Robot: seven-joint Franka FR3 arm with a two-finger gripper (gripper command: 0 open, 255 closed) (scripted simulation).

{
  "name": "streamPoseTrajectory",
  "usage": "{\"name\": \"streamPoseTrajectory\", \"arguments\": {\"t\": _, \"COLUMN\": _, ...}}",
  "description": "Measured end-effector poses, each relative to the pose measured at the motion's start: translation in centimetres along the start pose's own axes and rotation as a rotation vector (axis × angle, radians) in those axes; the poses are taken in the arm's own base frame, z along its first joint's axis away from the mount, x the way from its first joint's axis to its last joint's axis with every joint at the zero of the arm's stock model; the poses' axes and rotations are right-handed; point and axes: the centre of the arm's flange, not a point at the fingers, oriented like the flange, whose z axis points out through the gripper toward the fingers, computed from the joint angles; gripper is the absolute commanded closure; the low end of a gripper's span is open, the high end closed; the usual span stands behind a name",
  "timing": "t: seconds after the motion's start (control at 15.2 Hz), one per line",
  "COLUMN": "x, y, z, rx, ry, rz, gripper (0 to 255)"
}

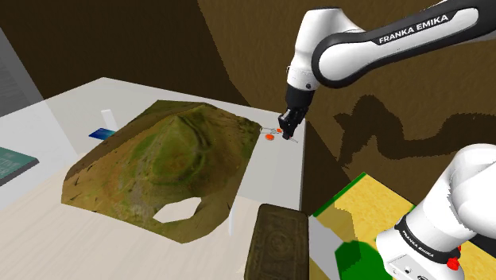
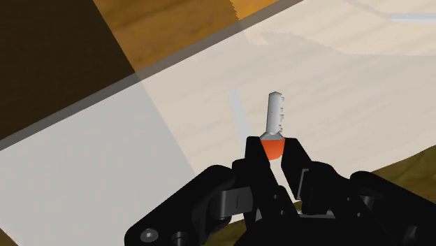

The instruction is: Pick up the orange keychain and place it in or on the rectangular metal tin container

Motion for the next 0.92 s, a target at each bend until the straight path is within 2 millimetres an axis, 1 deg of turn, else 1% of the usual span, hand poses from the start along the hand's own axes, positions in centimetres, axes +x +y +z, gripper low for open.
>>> {"name": "streamPoseTrajectory", "arguments": {"t": 0.46, "x": 0.1, "y": -0.2, "z": -3.5, "rx": 0.000, "ry": 0.000, "rz": 0.000, "gripper": 255}}
{"name": "streamPoseTrajectory", "arguments": {"t": 0.59, "x": -0.9, "y": -1.5, "z": -3.9, "rx": 0.000, "ry": 0.000, "rz": 0.000, "gripper": 255}}
{"name": "streamPoseTrajectory", "arguments": {"t": 0.66, "x": -1.7, "y": -2.2, "z": -4.1, "rx": 0.000, "ry": -0.001, "rz": -0.001, "gripper": 255}}
{"name": "streamPoseTrajectory", "arguments": {"t": 0.79, "x": -3.0, "y": -4.5, "z": -3.9, "rx": 0.000, "ry": -0.001, "rz": -0.002, "gripper": 255}}
{"name": "streamPoseTrajectory", "arguments": {"t": 0.86, "x": -3.8, "y": -5.3, "z": -3.8, "rx": 0.000, "ry": -0.001, "rz": -0.001, "gripper": 255}}
{"name": "streamPoseTrajectory", "arguments": {"t": 0.92, "x": -4.6, "y": -6.2, "z": -4.1, "rx": 0.000, "ry": -0.001, "rz": -0.001, "gripper": 255}}
